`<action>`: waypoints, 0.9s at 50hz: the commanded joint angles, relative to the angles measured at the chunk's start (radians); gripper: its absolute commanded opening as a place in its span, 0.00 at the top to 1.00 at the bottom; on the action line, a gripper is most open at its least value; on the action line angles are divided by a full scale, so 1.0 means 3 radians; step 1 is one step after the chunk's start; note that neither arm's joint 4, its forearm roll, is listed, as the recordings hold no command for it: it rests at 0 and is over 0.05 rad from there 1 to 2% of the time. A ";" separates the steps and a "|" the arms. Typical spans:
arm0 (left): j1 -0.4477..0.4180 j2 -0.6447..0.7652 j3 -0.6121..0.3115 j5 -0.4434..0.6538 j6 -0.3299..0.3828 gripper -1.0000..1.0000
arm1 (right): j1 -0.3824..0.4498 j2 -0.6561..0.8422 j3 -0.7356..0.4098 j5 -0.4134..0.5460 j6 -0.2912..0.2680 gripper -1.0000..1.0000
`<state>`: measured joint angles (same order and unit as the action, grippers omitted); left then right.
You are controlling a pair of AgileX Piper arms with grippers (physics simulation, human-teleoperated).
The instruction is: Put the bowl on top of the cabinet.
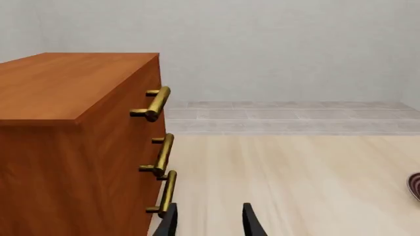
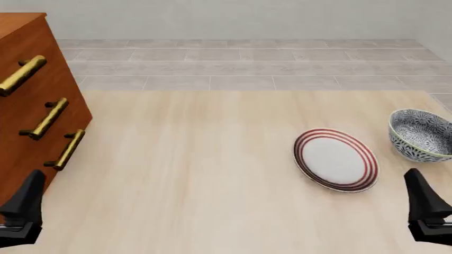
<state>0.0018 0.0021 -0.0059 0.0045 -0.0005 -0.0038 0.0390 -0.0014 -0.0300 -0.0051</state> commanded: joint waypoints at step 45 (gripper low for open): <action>-0.0006 0.0017 0.0009 -0.0021 -0.0002 0.00 | -0.0062 0.0441 -0.0712 0.0549 0.0419 0.00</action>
<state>0.0000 0.0075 -0.0024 -0.0017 -0.0036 -0.0171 0.0688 -0.1220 0.0813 0.0746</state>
